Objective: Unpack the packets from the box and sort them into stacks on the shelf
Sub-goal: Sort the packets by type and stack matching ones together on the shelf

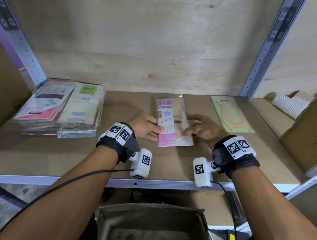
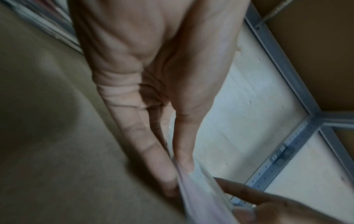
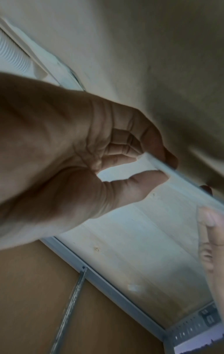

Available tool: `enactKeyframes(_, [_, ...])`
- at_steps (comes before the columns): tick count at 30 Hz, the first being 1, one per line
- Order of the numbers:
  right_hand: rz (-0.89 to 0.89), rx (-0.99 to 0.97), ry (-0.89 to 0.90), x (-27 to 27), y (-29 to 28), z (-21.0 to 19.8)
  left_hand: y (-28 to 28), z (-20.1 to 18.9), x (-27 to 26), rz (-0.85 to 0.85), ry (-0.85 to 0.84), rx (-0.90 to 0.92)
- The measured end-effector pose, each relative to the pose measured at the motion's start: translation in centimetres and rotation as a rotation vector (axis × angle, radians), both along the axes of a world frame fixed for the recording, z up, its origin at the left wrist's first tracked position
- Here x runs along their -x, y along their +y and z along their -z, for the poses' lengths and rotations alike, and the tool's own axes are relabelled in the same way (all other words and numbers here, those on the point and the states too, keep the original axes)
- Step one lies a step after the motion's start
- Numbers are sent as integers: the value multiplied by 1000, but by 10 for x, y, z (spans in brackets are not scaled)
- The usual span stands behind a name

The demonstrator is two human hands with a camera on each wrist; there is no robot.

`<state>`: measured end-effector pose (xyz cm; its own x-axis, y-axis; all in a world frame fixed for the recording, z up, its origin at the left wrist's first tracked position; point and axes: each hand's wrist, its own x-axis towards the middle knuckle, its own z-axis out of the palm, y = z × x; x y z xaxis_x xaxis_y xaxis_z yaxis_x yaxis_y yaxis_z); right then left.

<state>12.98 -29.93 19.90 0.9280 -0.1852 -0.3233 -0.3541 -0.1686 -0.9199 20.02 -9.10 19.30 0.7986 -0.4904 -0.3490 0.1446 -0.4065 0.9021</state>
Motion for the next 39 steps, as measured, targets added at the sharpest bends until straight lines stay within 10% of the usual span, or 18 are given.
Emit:
enactKeyframes(10, [47,200,1,-4,-8,2,-3,-7,-3,-98,-87,-174])
enactKeyframes(39, [136,207,-37,-7,-59,2,-79,-3,-11,-78,67,137])
